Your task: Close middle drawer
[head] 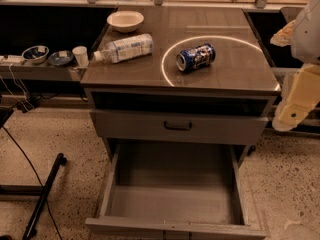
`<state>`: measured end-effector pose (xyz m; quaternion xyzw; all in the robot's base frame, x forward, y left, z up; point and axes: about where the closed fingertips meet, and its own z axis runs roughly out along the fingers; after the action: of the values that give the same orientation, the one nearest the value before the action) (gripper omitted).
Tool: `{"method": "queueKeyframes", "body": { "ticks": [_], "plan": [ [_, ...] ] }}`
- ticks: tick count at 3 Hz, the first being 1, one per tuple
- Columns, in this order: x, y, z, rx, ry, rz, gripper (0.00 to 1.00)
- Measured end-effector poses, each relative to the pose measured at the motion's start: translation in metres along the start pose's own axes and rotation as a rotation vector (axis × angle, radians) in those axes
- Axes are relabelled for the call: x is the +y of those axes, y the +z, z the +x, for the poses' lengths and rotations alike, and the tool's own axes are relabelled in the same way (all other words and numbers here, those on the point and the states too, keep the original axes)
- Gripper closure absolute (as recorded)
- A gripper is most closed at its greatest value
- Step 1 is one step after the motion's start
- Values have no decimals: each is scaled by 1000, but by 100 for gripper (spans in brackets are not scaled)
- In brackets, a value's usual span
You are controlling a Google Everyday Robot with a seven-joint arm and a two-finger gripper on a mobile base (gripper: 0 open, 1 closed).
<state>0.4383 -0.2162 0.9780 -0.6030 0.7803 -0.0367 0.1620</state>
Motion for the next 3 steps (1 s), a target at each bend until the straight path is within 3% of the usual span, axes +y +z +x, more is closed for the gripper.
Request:
{"method": "queueKeyframes", "body": {
  "ticks": [1, 2, 3],
  "plan": [
    [-1, 1, 0, -4, 1, 7, 0],
    [16, 43, 14, -76, -9, -34, 0],
    [46, 106, 37, -122, -66, -52, 0]
  ]
}}
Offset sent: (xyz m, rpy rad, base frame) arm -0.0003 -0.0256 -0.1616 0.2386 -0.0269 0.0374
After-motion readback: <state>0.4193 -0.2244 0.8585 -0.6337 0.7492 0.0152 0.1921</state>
